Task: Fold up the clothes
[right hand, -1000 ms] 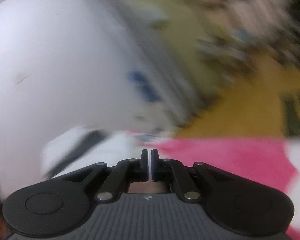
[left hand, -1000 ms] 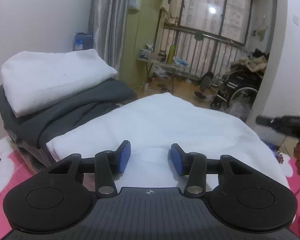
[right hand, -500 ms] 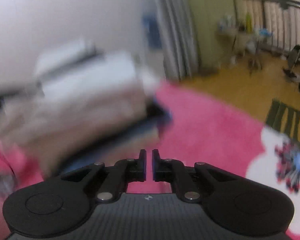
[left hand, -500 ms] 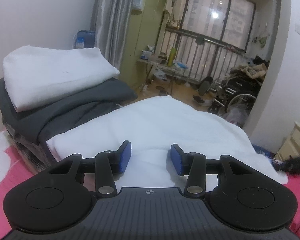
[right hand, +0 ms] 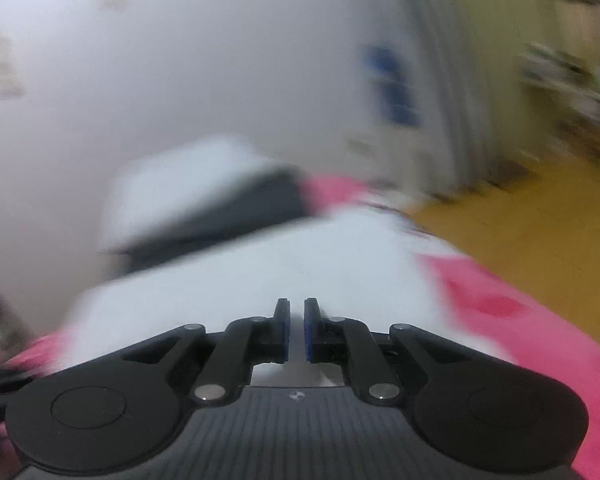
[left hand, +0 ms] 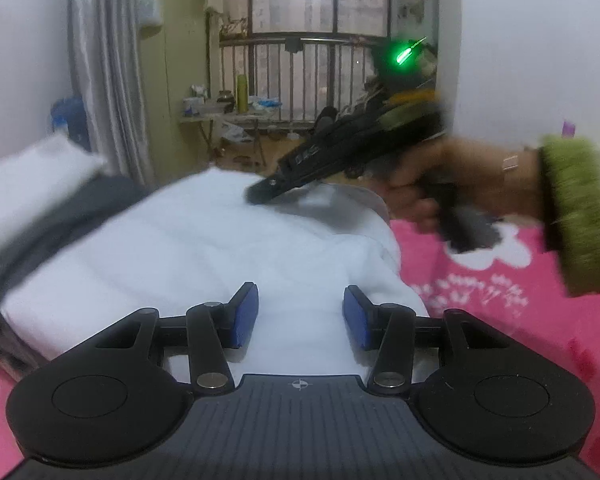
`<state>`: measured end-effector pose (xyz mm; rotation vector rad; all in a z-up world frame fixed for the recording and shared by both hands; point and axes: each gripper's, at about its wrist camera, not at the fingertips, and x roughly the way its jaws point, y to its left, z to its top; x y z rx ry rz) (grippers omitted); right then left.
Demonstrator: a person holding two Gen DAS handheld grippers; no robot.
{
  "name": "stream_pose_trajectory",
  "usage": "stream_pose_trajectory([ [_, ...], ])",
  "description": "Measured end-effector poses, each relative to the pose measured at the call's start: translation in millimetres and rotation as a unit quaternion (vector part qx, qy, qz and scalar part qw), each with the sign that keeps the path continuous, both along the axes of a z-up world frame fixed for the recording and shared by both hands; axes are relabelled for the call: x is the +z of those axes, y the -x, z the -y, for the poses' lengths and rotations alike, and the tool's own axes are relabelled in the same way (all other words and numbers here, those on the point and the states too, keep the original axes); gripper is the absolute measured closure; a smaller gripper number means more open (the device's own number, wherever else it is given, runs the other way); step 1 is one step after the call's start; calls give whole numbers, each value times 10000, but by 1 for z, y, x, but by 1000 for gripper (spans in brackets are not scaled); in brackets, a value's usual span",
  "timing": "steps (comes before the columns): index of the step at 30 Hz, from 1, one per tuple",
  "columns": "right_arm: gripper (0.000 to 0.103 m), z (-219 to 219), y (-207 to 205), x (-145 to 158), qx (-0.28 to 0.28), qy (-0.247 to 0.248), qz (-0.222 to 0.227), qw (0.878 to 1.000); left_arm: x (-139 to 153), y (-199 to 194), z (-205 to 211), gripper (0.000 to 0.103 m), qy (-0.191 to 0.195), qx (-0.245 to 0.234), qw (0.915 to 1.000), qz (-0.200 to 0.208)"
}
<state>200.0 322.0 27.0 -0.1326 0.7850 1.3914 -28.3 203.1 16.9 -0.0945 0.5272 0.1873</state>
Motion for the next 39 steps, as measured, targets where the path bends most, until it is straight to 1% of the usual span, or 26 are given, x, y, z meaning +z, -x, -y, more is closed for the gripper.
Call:
stream_pose_trajectory([
  [1,100,-5,-20,-5,-419,72,-173,9989,1,3,-4,56,112,10,9999,42],
  [2,97,-8,-38,-8,-764,97,-303,9966,1,5,-8,55,213,16,9997,79],
  [3,97,-9,-47,-2,-847,-35,-307,9959,0,6,-9,55,252,-7,9997,80],
  [4,97,-11,-49,8,-712,-230,-323,9967,0,7,-10,55,290,-30,9995,81],
  [6,96,-24,-40,26,-82,-582,-490,9971,-2,9,-11,55,368,-75,9993,83],
  [7,96,-34,-33,29,253,-604,-577,9962,-2,10,-12,55,406,-98,9991,84],
  [8,81,-43,-24,28,581,-483,-690,9948,-3,11,-13,55,442,-116,9989,86],
  [9,72,-53,-18,23,816,-304,-763,9933,-3,11,-12,55,458,-109,9989,87],
  [10,67,-65,-19,11,786,40,-727,9943,-3,11,-12,55,474,-102,9988,89],
  [11,75,-77,-21,-1,654,410,-608,9952,-3,12,-11,55,488,-96,9987,91],
  [12,82,-83,-26,-12,228,754,-307,9964,-3,11,-11,55,485,-102,9987,87],
  [13,95,-77,-35,-12,-212,813,-151,9964,-2,11,-11,55,501,-125,9986,73],
  [14,85,-71,-43,-13,-652,869,6,9941,-2,11,-12,55,516,-148,9985,59],
  [16,84,-56,-57,-11,-1394,910,279,9856,-3,12,-14,55,549,-188,9983,37],
  [20,83,19,-65,20,-988,97,287,9946,-1,14,-22,55,752,-136,9970,126],
  [21,82,34,-54,29,-571,-86,293,9979,1,14,-22,54,807,-103,9965,176],
  [22,78,49,-41,36,-138,-248,321,9991,2,14,-22,53,860,-76,9960,223],
  [23,69,60,-27,37,304,-335,398,9982,2,13,-20,52,881,-93,9958,236],
  [24,65,69,-15,34,634,-328,401,9966,0,12,-17,52,816,-110,9965,150],
  [26,63,83,2,15,1021,-10,367,9941,-2,10,-9,52,526,-130,9985,-45],
  [28,62,97,4,-12,798,684,519,9931,3,16,-3,51,345,-89,9993,-96],
  [30,62,117,-3,-30,339,1373,521,9886,15,25,-6,51,492,23,9988,-67],
  [32,62,142,-15,-41,-220,2013,417,9784,28,35,-6,48,598,127,9981,-2],
  [33,62,158,-16,-38,-340,2170,332,9750,34,39,-5,47,633,171,9978,42],
  [35,62,180,-1,-18,-374,2259,379,9727,47,45,4,45,650,189,9976,125],
  [39,59,209,52,35,-318,2153,501,9747,67,49,30,37,724,220,9966,332],
])
